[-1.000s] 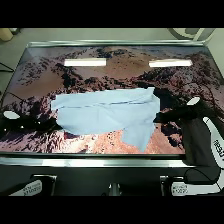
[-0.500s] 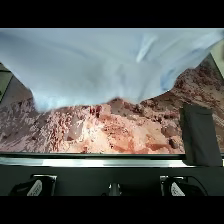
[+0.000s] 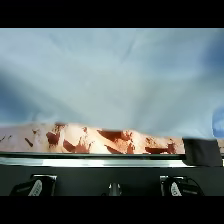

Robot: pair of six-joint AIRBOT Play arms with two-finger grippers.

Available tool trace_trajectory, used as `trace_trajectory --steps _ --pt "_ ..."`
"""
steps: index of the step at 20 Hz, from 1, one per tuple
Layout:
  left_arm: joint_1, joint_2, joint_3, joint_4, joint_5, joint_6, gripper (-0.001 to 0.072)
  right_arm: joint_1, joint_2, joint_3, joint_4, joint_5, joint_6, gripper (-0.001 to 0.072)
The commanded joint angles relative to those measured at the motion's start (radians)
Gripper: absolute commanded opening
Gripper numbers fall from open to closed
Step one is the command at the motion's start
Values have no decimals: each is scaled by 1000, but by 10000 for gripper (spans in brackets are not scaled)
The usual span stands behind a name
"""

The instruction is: Fold the shirts.

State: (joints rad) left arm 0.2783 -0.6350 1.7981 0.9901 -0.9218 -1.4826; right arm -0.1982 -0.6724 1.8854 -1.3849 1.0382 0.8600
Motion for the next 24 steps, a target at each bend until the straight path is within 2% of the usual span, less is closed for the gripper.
trace_trajectory --steps 1,3,5,8,11,14,20,22,24 --pt "1 -41 5 115 -150 -10 22 0 -32 6 -34 124 -6 18" --pt "0 -115 -8 114 -277 -8 22 0 -114 6 -37 275 47 18" --pt "-1 -209 -73 114 -386 -7 21 1 -242 -4 -31 409 158 18" --pt "-20 -360 -305 114 -423 7 22 6 -493 -96 44 566 167 18" --pt "-58 -532 -482 114 -348 70 22 120 -733 -199 -39 486 169 18" --pt "-86 -743 -492 98 -258 71 22 204 -918 -201 -63 305 249 18" --pt "-94 -1004 -329 32 -96 100 22 162 -992 -199 -42 3 354 20" --pt "-94 -1046 -301 33 -82 100 22 150 -997 -199 -45 45 365 20" --pt "-92 -1070 -303 35 -133 100 22 158 -1001 -200 -37 212 325 21"
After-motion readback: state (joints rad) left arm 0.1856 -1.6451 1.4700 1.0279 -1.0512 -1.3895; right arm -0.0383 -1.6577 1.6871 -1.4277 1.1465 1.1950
